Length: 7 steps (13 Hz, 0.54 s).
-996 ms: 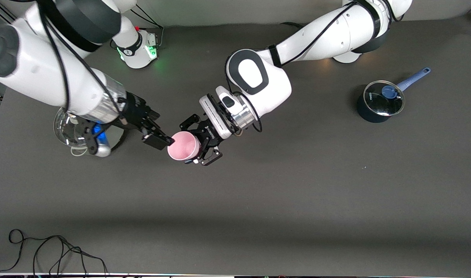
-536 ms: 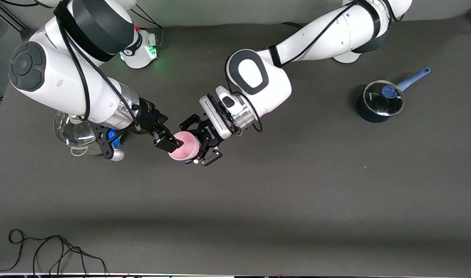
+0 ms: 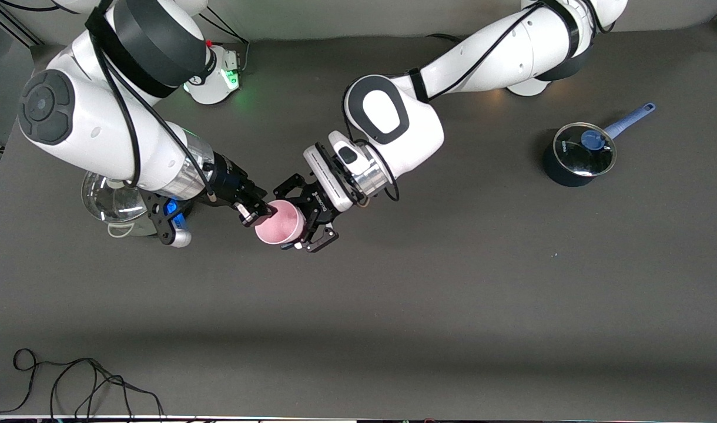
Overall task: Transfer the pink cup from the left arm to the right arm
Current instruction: 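Close the right gripper on the pink cup's side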
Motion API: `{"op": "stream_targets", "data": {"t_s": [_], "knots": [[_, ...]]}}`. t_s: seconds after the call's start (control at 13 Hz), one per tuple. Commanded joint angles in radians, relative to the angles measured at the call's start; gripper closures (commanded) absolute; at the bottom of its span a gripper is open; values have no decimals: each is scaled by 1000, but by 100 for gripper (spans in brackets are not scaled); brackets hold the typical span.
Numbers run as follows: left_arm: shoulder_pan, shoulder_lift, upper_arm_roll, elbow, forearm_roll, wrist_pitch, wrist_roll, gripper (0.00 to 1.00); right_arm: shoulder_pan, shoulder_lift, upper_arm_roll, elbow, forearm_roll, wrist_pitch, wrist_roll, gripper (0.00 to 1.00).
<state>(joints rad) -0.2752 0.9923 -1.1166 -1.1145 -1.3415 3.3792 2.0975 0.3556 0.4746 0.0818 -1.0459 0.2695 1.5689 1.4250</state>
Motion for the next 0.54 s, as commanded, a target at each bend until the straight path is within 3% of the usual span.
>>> {"op": "stream_targets", "data": {"t_s": [0.0, 0.46], "knots": [[-18, -18, 17, 12, 1, 19, -14, 100, 5, 18, -1, 41, 7, -10, 29, 99], [-18, -18, 15, 13, 1, 17, -14, 100, 3, 18, -2, 49, 7, -9, 28, 100]]}}
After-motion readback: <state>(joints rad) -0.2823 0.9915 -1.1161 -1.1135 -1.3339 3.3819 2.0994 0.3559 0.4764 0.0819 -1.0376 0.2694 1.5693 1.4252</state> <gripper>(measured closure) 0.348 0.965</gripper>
